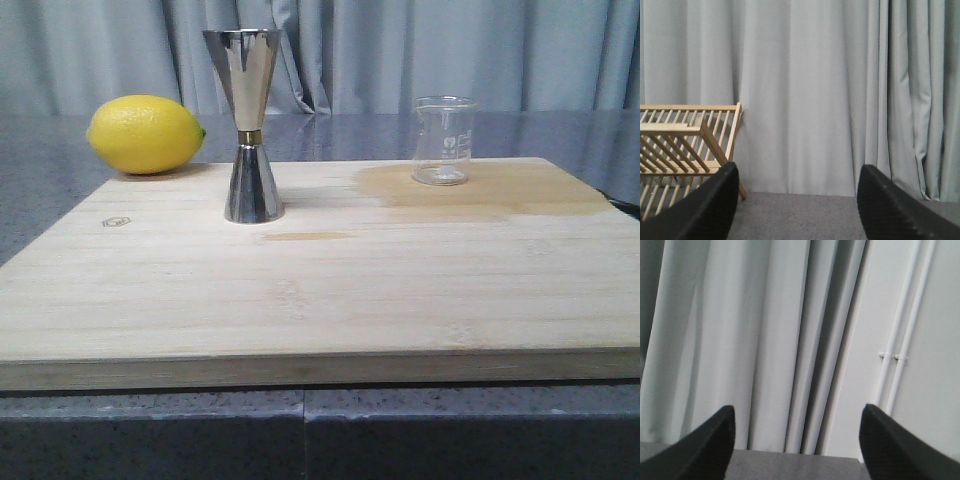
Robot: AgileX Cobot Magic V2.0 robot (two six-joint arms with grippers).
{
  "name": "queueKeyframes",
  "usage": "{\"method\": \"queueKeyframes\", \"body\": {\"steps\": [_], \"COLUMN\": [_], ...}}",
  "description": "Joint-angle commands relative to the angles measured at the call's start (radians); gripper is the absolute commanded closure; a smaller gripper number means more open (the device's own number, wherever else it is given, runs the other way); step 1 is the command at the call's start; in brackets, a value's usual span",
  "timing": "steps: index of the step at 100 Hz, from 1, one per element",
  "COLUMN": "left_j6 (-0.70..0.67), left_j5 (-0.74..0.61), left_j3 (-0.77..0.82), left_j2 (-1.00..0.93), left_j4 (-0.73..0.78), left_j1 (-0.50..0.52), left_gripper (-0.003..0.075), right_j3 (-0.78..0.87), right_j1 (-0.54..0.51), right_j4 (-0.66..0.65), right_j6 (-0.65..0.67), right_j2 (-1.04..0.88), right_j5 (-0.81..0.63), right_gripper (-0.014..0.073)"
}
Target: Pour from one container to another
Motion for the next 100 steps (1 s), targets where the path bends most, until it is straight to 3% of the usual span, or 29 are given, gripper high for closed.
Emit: {"method": "queueKeyframes", "body": {"steps": [1, 28, 41, 55, 63, 72, 82, 96, 100], "left_j6": [-0.011, -0.103, -0.109, -0.109, -0.109, -0.109, -0.109, -0.107, -0.107], "left_j5": [-0.004, 0.081, 0.179, 0.212, 0.212, 0.212, 0.212, 0.191, 0.183], "left_j3": [0.07, 0.297, 0.395, 0.436, 0.436, 0.436, 0.436, 0.436, 0.436], "left_j2": [-0.088, -0.341, -0.332, -0.332, -0.332, -0.332, -0.332, -0.332, -0.332], "left_j4": [-0.003, 0.001, 0.036, 0.006, 0.006, 0.008, 0.008, 0.008, 0.008], "left_j1": [0.0, 0.0, 0.0, 0.0, 0.0, 0.0, 0.0, 0.0, 0.0], "left_gripper": [0.0261, 0.0261, 0.0275, 0.0391, 0.0496, 0.0621, 0.0738, 0.0739, 0.0739], "right_j3": [0.063, 0.371, 0.483, 0.56, 0.56, 0.56, 0.56, 0.56, 0.56], "right_j1": [-0.003, -0.003, -0.003, -0.003, -0.003, -0.003, -0.003, -0.003, -0.003], "right_j4": [-0.027, -0.021, 0.0, 0.007, 0.007, 0.007, 0.007, 0.007, 0.007], "right_j6": [-0.003, -0.003, -0.003, -0.003, -0.003, -0.003, -0.003, -0.003, -0.003], "right_j2": [-0.081, -0.366, -0.464, -0.519, -0.517, -0.517, -0.517, -0.517, -0.517], "right_j5": [-0.031, -0.089, -0.078, -0.049, -0.064, -0.077, -0.075, -0.075, -0.075], "right_gripper": [0.0137, 0.0137, 0.0137, 0.0137, 0.0154, 0.0252, 0.0431, 0.066, 0.0664]}}
